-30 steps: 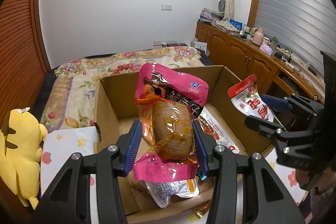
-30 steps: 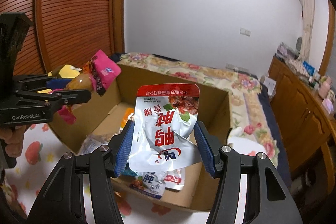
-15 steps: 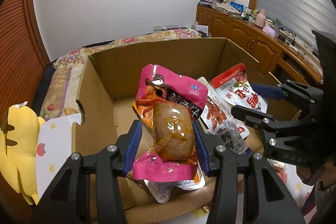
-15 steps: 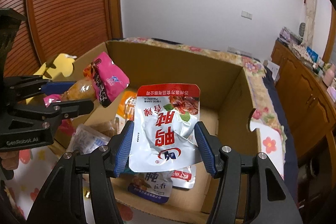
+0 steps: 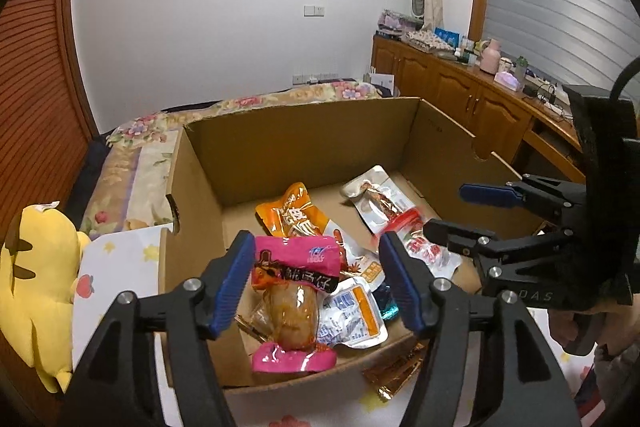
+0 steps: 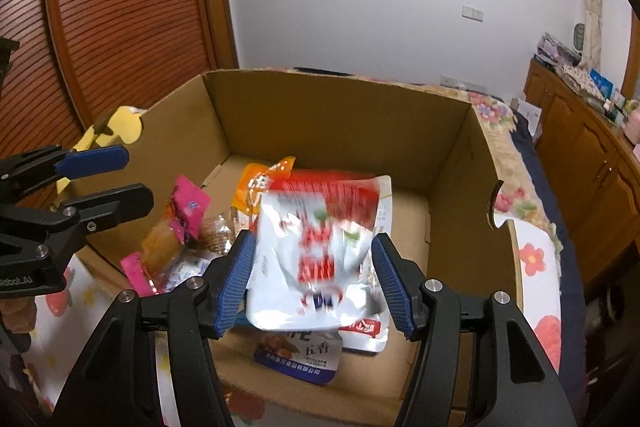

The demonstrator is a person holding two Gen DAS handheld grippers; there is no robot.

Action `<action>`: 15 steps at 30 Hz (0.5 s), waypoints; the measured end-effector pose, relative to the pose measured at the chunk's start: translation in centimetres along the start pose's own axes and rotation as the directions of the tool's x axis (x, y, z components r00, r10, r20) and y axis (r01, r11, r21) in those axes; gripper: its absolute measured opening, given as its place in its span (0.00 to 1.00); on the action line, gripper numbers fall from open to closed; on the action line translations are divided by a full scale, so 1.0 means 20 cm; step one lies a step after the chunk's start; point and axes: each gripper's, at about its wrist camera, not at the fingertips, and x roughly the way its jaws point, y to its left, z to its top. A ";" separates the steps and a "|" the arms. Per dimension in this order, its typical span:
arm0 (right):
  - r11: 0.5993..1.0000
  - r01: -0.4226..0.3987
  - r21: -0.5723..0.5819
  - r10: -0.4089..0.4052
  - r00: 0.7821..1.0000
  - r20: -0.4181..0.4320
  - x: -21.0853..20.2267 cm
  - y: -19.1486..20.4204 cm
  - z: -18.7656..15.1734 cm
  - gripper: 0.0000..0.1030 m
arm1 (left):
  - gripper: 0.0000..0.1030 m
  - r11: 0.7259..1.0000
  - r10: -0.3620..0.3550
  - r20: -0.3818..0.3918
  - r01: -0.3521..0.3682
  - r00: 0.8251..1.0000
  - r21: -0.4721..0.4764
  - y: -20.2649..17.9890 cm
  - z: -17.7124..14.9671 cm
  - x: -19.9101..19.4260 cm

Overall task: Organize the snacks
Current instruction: 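Open both grippers to release the egg packet and duck packet into the box, then move both grippers to the brown foil packet and clear bar on the table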

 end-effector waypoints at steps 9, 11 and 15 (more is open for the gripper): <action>1.000 0.011 -0.024 -0.009 0.997 0.076 -0.17 0.03 -0.05 0.67 | 0.85 0.997 -0.044 0.083 0.038 0.996 0.072 -0.08 -0.08 -0.16; 1.000 0.002 -0.028 0.001 0.995 0.096 -0.23 0.03 -0.08 0.68 | 0.88 0.995 -0.054 0.105 0.045 0.993 0.092 -0.11 -0.10 -0.20; 0.999 0.006 -0.040 -0.001 0.990 0.140 -0.40 0.02 -0.17 0.67 | 0.90 0.989 -0.076 0.120 0.060 0.990 0.132 -0.18 -0.17 -0.24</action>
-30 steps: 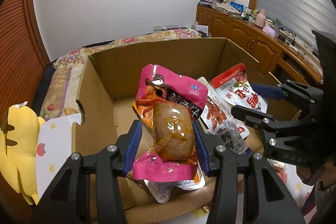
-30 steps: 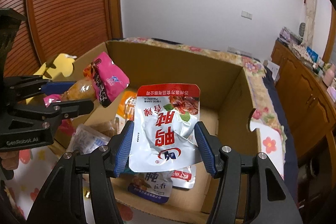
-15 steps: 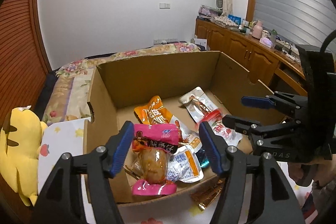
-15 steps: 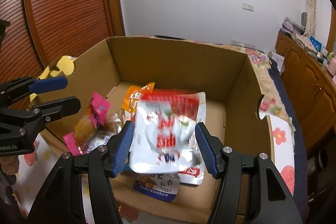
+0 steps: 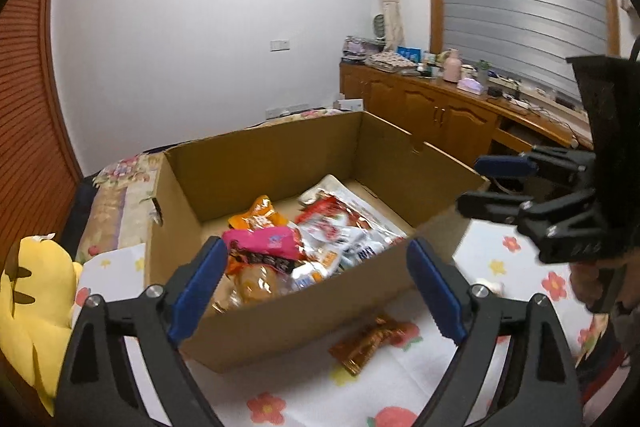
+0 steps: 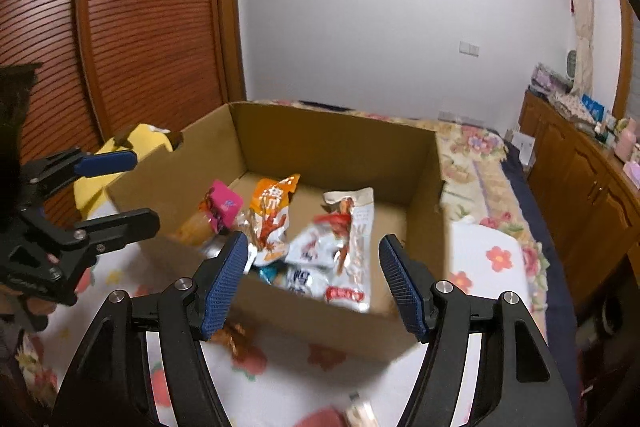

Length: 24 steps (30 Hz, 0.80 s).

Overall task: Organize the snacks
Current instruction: 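Move both grippers to the brown foil packet and clear bar on the table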

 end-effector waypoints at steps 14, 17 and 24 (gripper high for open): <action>1.000 0.010 -0.002 -0.010 0.999 -0.050 -0.20 -0.08 -0.34 0.67 | 0.91 0.999 -0.044 -0.030 0.044 0.999 -0.019 -0.09 -0.21 -0.01; 1.000 0.014 0.012 -0.013 0.995 -0.098 -0.15 -0.11 -0.42 0.67 | 0.91 0.999 -0.041 -0.050 0.040 0.998 -0.022 -0.09 -0.26 0.01; 0.999 0.020 0.030 -0.013 0.978 -0.207 -0.03 -0.19 -0.56 0.61 | 0.91 0.999 -0.044 -0.098 0.043 0.994 -0.013 -0.11 -0.32 0.07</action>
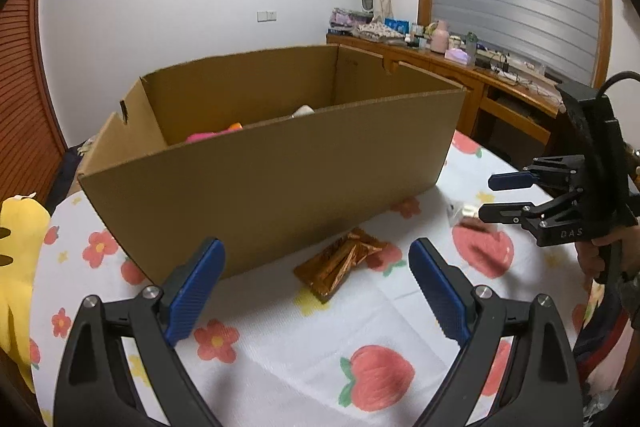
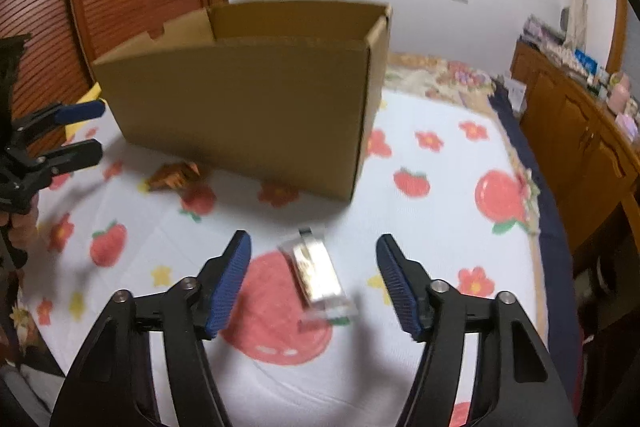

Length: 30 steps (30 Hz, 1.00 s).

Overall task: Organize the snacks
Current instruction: 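Move both grippers to the brown foil packet and clear bar on the table, then grasp the brown foil packet with the left gripper while the right grasps the clear bar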

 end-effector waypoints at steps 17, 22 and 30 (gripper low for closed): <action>0.999 -0.012 -0.030 0.009 0.995 -0.101 0.13 0.00 -0.06 0.19 | 0.88 0.998 0.001 -0.096 0.006 0.995 0.068 -0.04 -0.03 0.14; 0.999 -0.033 -0.013 0.032 0.996 -0.087 0.10 0.00 -0.09 0.19 | 0.77 0.995 -0.001 -0.115 0.012 0.993 0.099 -0.06 -0.02 0.19; 0.998 -0.066 0.023 0.067 0.997 -0.038 -0.01 0.03 -0.16 0.19 | 0.57 0.989 0.006 -0.134 0.015 0.991 0.149 -0.10 -0.01 0.25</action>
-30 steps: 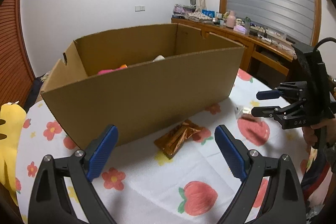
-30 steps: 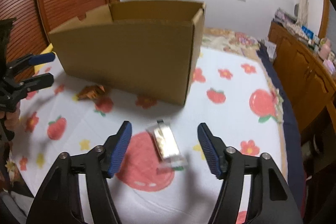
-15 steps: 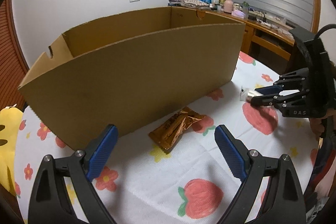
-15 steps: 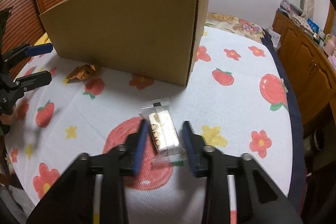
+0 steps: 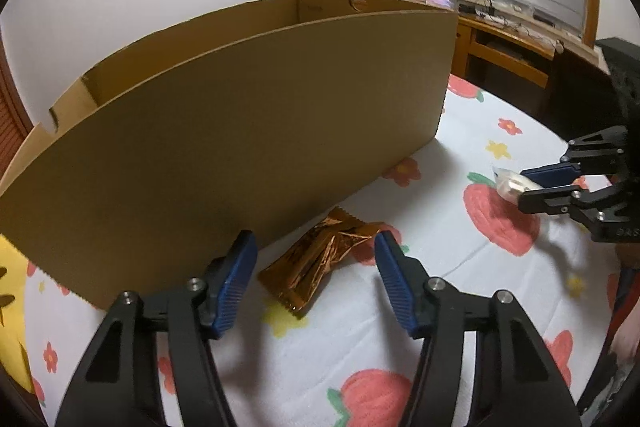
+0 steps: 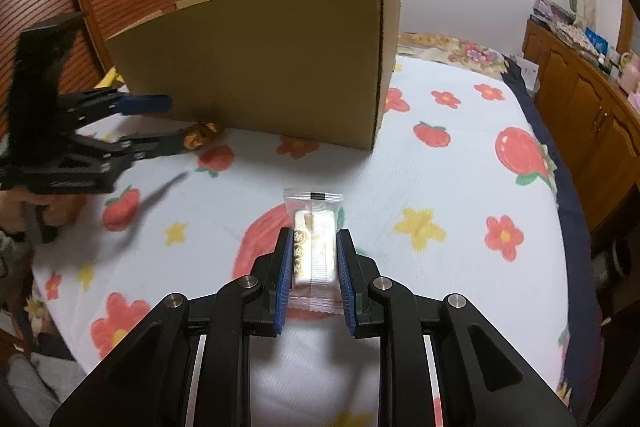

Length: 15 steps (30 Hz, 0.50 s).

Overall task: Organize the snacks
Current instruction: 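Grasp the brown foil packet with the left gripper while the right grasps the clear bar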

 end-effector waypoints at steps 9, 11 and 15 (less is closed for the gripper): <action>1.000 0.017 0.009 -0.017 1.000 0.010 0.01 0.01 -0.05 0.19 | 0.47 0.999 0.024 -0.020 -0.023 1.000 0.026 -0.02 0.02 0.03; 1.000 0.018 0.006 -0.018 1.000 0.005 0.02 0.01 -0.04 0.19 | 0.47 0.999 0.032 -0.028 -0.031 0.999 0.037 -0.03 0.02 0.04; 1.000 0.008 0.009 -0.008 1.000 -0.002 0.04 0.01 -0.04 0.19 | 0.47 0.998 0.038 -0.058 -0.036 0.998 0.044 -0.03 0.02 0.06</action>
